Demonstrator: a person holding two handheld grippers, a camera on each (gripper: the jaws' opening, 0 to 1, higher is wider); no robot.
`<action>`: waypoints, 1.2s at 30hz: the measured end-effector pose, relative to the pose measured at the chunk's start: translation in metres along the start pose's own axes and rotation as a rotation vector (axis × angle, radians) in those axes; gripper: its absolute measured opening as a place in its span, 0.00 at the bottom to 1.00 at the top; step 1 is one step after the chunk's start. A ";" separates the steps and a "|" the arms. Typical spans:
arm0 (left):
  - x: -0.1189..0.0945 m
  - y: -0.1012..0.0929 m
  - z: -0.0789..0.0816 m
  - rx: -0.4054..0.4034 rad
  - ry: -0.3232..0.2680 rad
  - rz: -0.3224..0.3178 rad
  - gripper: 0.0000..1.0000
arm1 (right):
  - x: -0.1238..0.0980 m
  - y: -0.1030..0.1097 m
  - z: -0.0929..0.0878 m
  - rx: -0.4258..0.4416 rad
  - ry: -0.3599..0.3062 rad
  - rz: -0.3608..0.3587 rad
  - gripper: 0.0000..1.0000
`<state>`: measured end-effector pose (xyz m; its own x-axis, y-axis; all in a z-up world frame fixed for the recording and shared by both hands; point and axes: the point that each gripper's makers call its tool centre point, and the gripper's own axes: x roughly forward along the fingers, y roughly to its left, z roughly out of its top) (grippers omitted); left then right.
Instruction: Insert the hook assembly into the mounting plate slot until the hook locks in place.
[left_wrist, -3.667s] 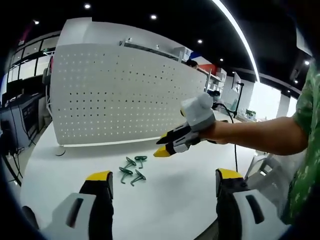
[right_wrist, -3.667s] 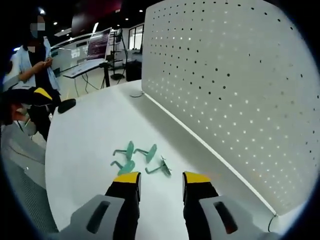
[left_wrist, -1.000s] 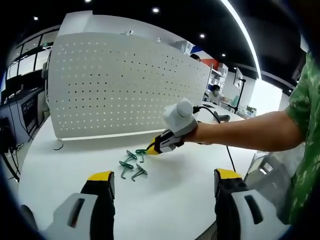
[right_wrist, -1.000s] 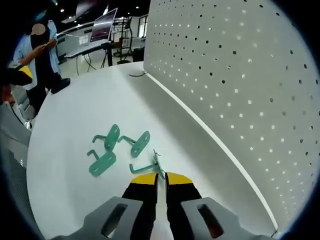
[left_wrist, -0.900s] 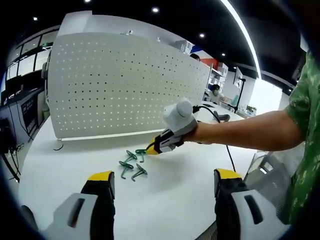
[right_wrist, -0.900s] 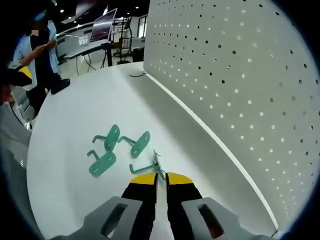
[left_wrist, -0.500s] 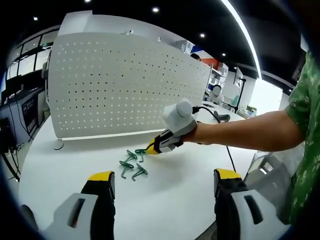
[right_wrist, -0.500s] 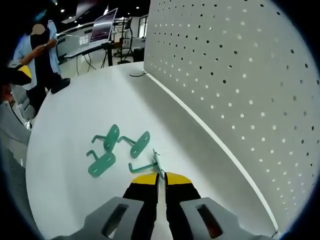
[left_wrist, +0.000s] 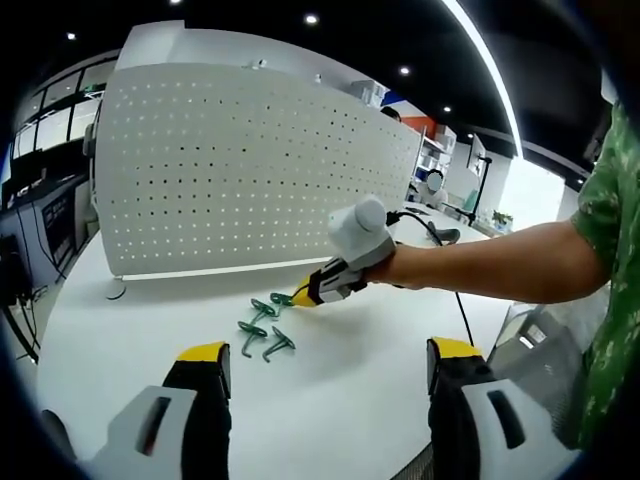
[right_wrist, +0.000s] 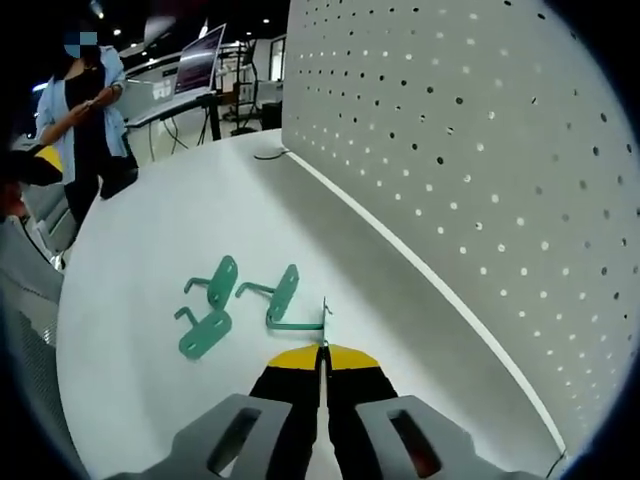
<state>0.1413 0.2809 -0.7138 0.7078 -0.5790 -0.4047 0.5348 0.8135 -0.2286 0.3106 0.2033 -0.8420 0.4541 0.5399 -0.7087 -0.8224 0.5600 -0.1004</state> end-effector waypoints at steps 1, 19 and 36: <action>0.000 0.000 0.000 0.000 0.001 -0.001 0.83 | 0.000 0.000 0.000 0.007 -0.001 0.002 0.00; 0.003 -0.003 0.002 0.007 -0.004 -0.014 0.82 | -0.012 0.002 -0.011 0.199 -0.031 0.047 0.00; 0.005 -0.006 0.014 0.030 -0.028 -0.024 0.79 | -0.034 0.008 -0.016 0.329 -0.075 0.064 0.00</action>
<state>0.1486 0.2725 -0.7023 0.7065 -0.6004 -0.3747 0.5655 0.7973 -0.2111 0.2829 0.1792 -0.8304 0.4390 0.6185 -0.6517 -0.7012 0.6894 0.1819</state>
